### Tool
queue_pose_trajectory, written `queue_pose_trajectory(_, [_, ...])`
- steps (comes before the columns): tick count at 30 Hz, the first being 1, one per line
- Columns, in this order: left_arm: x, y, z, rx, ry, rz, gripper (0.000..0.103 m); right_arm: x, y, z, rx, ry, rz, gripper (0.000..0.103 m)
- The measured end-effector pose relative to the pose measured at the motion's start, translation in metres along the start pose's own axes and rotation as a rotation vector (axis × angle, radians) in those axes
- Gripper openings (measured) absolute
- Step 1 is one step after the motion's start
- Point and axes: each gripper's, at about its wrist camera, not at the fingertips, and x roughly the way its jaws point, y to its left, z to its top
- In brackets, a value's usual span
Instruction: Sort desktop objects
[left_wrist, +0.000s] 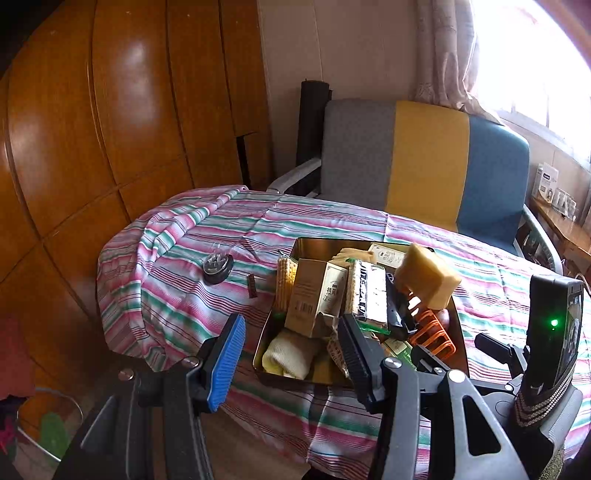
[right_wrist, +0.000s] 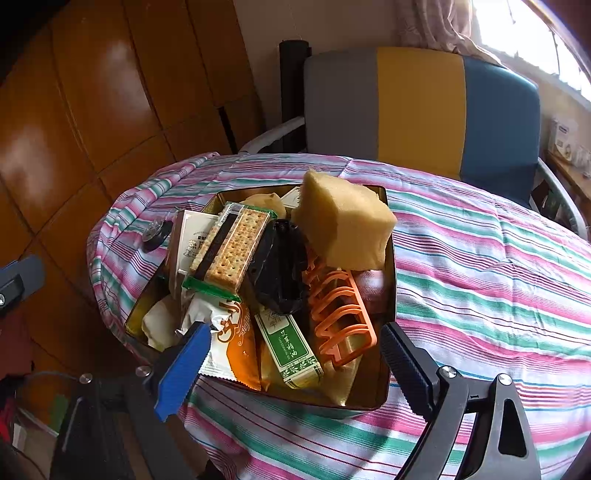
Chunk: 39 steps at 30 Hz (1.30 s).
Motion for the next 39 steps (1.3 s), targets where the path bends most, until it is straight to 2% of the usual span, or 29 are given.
queue_pose_trajectory(9, [-0.002,-0.002,0.0,0.009,0.0,-0.002,0.053,0.0,0.004,0.001,-0.013,-0.007,-0.002,0.096])
queue_pose_trajectory(30, [0.0,0.004,-0.002,-0.035,0.015,-0.071,0.053,-0.001,0.013,-0.001,-0.044,-0.002,-0.01,0.098])
queue_pose_trajectory(39, [0.002,0.003,-0.004,-0.028,0.015,-0.054,0.051,-0.004,0.014,-0.002,-0.049,-0.014,-0.018,0.098])
